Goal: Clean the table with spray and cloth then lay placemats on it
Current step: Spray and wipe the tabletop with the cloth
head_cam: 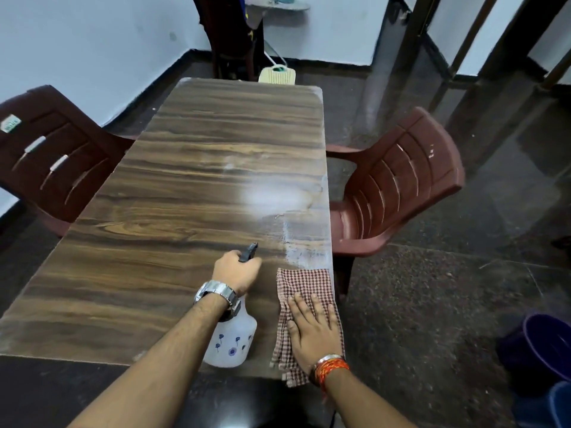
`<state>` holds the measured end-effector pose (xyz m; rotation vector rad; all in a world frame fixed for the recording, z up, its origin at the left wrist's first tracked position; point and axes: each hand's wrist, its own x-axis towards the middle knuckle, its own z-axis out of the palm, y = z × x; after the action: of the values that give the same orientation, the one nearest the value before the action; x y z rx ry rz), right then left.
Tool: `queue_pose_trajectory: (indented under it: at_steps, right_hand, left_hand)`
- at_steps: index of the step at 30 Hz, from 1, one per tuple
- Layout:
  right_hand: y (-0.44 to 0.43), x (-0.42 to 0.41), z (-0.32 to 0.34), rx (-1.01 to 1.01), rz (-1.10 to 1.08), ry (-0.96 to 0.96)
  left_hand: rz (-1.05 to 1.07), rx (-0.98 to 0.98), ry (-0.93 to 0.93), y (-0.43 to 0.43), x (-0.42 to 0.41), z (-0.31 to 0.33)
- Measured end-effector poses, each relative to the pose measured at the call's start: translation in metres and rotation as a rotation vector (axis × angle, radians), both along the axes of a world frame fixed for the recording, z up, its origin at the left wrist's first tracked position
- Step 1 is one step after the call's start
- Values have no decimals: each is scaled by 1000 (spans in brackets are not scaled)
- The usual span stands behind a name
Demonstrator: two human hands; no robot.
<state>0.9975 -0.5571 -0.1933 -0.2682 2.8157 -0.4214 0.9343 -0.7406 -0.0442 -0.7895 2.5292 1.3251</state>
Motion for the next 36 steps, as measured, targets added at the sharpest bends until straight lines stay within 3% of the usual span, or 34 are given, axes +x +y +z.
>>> queue_pose_trajectory:
  at_steps: [11,18,24,28,36]
  right_hand:
    - [29,-20,-3,-29,254,30]
    - [26,-68,3,-53,754,-5]
    - [19,-151,6,-17,1028,13]
    - [13,-209,3,17,1016,66]
    - [4,-357,-6,75,702,112]
  left_hand:
    - [7,-64,-55,88,-36,-1]
    - [161,-43,-94,70,-73,-15]
    - [302,-26,-111,41,-97,-26]
    - [361,-2,-106,28,-100,-28]
    - [520,-18,-143,22,-89,-31]
